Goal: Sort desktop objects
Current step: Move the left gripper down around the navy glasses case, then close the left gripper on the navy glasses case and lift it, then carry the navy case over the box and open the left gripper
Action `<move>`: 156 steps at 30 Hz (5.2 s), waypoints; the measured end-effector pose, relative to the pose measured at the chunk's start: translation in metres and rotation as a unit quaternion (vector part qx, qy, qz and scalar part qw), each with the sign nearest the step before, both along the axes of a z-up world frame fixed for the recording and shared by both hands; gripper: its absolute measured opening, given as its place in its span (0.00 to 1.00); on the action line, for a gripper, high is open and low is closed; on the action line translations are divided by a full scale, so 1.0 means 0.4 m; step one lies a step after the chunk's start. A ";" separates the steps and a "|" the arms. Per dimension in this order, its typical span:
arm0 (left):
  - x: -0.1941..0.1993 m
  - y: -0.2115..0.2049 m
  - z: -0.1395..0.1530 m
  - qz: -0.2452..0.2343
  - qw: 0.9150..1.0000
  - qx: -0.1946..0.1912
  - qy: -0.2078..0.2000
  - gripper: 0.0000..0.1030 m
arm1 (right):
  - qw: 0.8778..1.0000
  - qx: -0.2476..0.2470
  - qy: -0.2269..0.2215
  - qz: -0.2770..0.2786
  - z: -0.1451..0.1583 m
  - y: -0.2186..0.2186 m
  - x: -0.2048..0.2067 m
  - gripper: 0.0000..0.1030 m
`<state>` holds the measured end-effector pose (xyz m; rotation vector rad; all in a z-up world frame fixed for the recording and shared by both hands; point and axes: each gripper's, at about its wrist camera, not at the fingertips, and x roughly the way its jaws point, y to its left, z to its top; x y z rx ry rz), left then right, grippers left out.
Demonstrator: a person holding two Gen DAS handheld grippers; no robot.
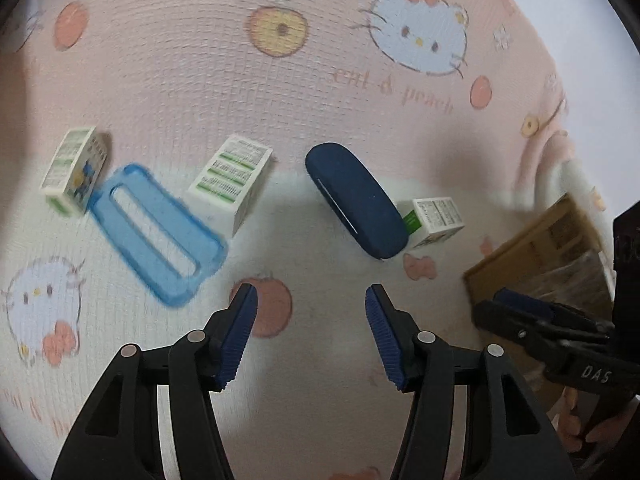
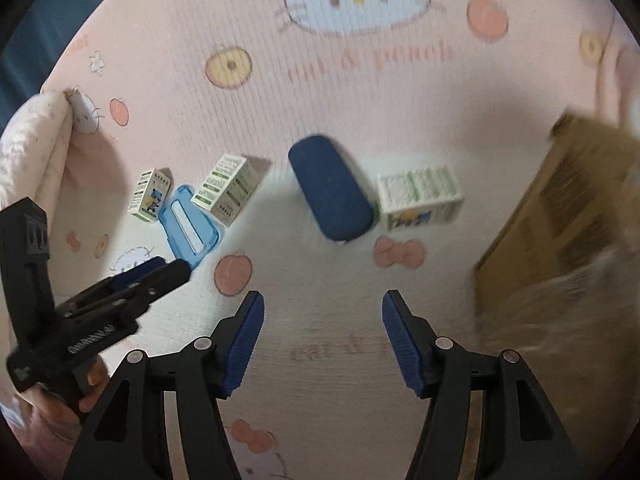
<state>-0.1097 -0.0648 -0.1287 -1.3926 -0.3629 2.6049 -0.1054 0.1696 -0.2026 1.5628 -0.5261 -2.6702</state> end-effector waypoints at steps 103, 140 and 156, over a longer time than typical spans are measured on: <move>0.147 0.083 -0.166 -0.079 0.986 0.051 -0.136 0.64 | 0.998 0.018 0.046 0.040 -0.127 0.014 0.140 0.52; 0.113 0.036 -0.213 0.002 0.986 0.134 -0.102 0.59 | 0.994 -0.106 0.008 -0.029 -0.224 0.089 0.171 0.51; 0.187 0.010 -0.035 0.011 0.991 0.130 -0.034 0.59 | 0.993 -0.096 0.075 -0.004 -0.072 0.054 0.197 0.48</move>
